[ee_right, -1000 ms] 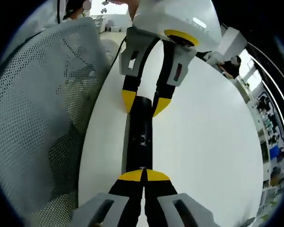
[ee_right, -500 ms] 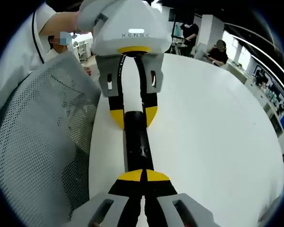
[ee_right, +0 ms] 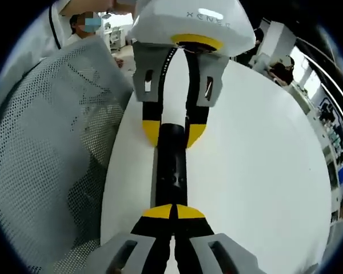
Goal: Press the specified remote control buttons in sequence, fully releasing each button before pressing the next.
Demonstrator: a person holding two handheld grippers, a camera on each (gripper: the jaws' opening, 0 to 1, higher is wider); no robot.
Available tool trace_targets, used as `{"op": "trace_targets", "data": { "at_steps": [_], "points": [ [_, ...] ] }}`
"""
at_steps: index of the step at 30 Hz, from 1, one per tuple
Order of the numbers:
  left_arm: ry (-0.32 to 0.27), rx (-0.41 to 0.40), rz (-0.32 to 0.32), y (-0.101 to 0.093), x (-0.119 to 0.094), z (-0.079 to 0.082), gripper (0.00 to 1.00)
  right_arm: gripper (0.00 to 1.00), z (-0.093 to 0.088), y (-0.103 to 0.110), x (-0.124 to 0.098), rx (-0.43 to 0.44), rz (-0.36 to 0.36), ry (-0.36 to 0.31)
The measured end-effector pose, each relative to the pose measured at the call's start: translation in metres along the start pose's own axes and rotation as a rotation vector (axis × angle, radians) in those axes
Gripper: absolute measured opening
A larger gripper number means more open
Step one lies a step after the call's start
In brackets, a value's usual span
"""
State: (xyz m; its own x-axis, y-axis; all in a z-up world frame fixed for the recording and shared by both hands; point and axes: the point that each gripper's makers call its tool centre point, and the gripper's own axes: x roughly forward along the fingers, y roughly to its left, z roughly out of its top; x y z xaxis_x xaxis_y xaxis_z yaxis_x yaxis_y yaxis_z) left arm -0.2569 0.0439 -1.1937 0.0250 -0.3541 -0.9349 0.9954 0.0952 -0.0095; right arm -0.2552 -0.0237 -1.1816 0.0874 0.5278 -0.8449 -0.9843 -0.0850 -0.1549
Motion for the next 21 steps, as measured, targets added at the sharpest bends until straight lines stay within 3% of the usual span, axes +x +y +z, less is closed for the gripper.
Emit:
{"op": "trace_targets", "data": {
  "at_steps": [3, 6, 9, 12, 15, 21],
  "points": [
    [0.006, 0.010, 0.001, -0.0004, 0.0000, 0.0003, 0.24, 0.00, -0.0010, 0.0005, -0.0018, 0.112, -0.016, -0.067],
    [0.009, 0.012, 0.001, -0.0004, 0.0000, 0.0002, 0.24, 0.00, -0.0004, 0.0019, -0.0036, 0.165, 0.000, -0.102],
    [0.009, 0.011, 0.001, -0.0005, 0.0001, 0.0001, 0.24, 0.11, 0.0044, -0.0006, -0.0055, 0.217, -0.019, -0.149],
    [0.006, 0.005, 0.003, -0.0006, 0.0001, -0.0001, 0.24, 0.08, 0.0010, -0.0032, -0.0062, 0.229, -0.007, -0.150],
    [0.009, 0.010, 0.001, -0.0004, 0.0002, 0.0000, 0.24, 0.14, -0.0019, -0.0053, -0.0019, 0.260, 0.008, -0.155],
    [0.002, 0.006, 0.003, -0.0005, 0.0002, -0.0002, 0.24, 0.10, 0.0020, -0.0016, 0.0009, 0.239, 0.041, -0.161]
  ]
}}
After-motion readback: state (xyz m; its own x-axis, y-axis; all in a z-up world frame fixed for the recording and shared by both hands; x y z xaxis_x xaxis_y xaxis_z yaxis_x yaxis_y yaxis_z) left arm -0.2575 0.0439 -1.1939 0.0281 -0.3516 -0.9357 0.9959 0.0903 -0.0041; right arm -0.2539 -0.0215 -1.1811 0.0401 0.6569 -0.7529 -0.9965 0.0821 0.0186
